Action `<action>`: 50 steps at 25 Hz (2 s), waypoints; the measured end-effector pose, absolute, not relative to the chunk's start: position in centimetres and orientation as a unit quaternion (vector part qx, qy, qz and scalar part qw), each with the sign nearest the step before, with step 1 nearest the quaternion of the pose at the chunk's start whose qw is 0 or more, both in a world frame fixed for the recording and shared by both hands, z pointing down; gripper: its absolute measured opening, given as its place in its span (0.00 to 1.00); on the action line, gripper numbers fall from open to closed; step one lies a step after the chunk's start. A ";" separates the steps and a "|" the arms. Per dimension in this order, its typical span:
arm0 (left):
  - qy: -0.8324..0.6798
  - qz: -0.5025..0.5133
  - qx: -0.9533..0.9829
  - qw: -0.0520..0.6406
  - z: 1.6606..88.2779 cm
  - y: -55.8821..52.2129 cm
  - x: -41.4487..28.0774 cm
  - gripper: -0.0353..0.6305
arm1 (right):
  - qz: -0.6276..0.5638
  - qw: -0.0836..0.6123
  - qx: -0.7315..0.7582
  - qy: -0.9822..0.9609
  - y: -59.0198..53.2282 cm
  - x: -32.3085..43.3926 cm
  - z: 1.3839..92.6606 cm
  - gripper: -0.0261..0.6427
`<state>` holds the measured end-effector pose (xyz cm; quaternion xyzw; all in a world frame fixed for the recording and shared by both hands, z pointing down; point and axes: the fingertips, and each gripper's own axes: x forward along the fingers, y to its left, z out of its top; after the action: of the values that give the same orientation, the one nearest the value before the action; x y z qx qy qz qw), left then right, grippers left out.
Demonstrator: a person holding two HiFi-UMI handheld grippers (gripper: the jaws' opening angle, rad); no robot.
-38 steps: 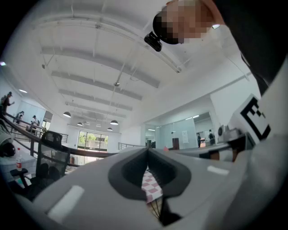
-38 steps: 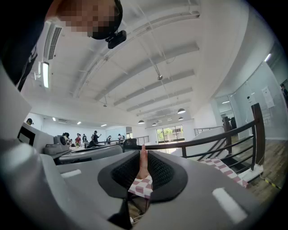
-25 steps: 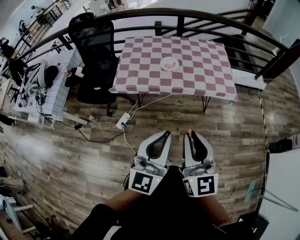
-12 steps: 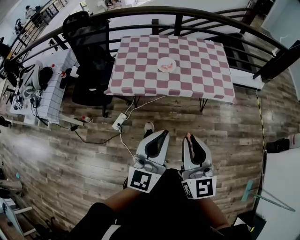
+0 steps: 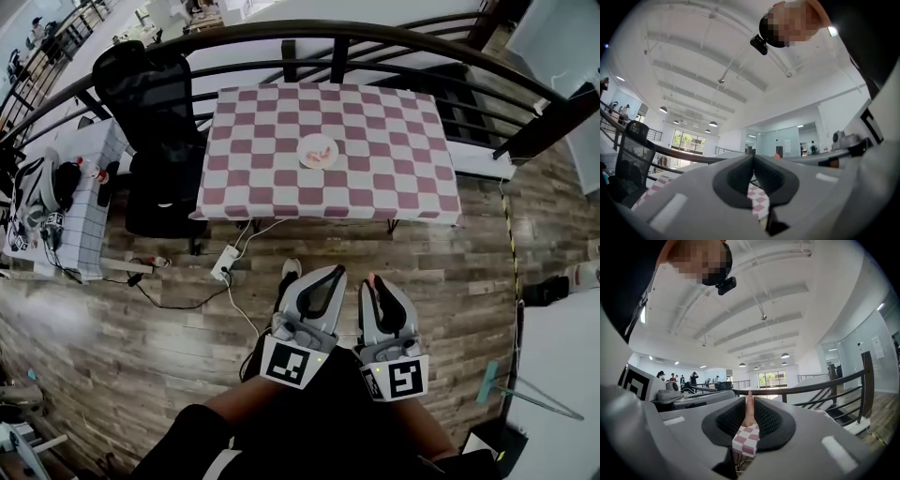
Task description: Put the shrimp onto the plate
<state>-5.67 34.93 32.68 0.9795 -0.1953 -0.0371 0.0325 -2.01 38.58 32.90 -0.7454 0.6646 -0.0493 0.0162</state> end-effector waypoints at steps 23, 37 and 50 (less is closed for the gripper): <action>-0.198 -0.040 0.977 0.065 33.1 8.0 -2.8 0.06 | -0.054 -0.014 -0.728 0.684 11.5 0.1 32.0 0.12; -0.193 -0.019 0.977 0.087 35.2 2.3 -1.5 0.06 | -0.095 -0.024 -0.730 0.677 5.0 1.8 33.8 0.12; -0.223 0.029 0.970 0.092 39.4 -2.0 0.7 0.06 | -0.145 -0.017 -0.720 0.679 2.2 6.0 37.3 0.12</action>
<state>0.72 -2.00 39.44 0.9701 -0.2229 0.0294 0.0917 6.01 2.16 37.32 -0.7197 0.6788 -0.1449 -0.0169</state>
